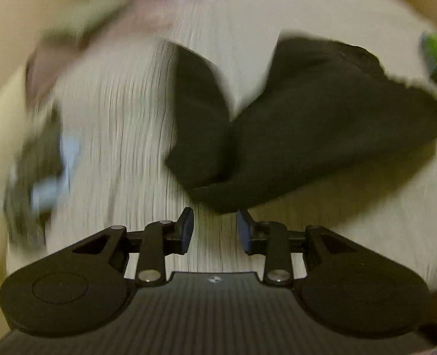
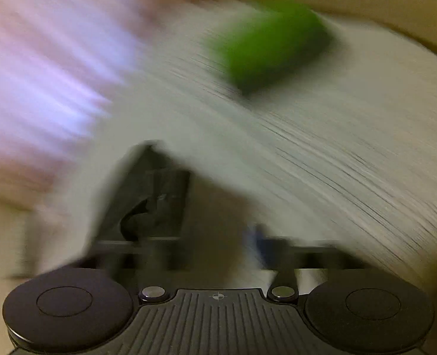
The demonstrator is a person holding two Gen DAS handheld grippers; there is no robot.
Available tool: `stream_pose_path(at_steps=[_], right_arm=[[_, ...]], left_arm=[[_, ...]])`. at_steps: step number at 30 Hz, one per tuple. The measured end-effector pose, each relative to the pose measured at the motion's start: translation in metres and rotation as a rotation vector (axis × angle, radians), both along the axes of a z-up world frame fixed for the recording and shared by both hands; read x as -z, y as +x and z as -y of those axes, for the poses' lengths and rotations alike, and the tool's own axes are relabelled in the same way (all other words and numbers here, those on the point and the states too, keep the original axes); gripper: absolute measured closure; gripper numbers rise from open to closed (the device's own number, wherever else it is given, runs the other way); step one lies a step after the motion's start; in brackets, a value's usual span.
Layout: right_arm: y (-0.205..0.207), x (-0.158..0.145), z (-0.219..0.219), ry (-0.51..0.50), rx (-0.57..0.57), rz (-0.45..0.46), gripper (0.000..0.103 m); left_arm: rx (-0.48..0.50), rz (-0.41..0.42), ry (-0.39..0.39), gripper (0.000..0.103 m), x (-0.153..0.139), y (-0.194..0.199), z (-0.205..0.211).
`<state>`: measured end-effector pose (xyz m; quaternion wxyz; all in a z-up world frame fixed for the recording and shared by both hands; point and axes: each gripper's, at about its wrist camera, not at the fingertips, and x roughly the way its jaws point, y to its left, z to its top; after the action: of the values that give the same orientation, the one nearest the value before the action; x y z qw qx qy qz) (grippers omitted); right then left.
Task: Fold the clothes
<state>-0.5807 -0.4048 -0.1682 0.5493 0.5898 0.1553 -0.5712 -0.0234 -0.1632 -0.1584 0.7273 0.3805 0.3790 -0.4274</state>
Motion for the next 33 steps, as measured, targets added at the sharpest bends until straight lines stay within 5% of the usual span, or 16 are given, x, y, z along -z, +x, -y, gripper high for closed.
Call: stream_pose_path(at_steps=[4,12,22,33], right_arm=[[-0.033,0.046,-0.024,0.136,0.071,-0.004,0.026],[0.046,0.061,0.003,0.022,-0.153,0.083,0.026],[0.089,0.106,0.03,0.019,-0.161,0.025,0.026],[0.1,0.157,0.055,0.002,0.078,0.066,0.026]], left_arm=[[-0.1,-0.008,0.011,0.073,0.003,0.013,-0.017],[-0.143,0.005,-0.126,0.052,-0.021,0.022,0.02],[-0.222,-0.173,-0.139,0.052,0.049,0.108,0.068],[-0.258,-0.295,-0.132,0.052,0.147,0.206,0.161]])
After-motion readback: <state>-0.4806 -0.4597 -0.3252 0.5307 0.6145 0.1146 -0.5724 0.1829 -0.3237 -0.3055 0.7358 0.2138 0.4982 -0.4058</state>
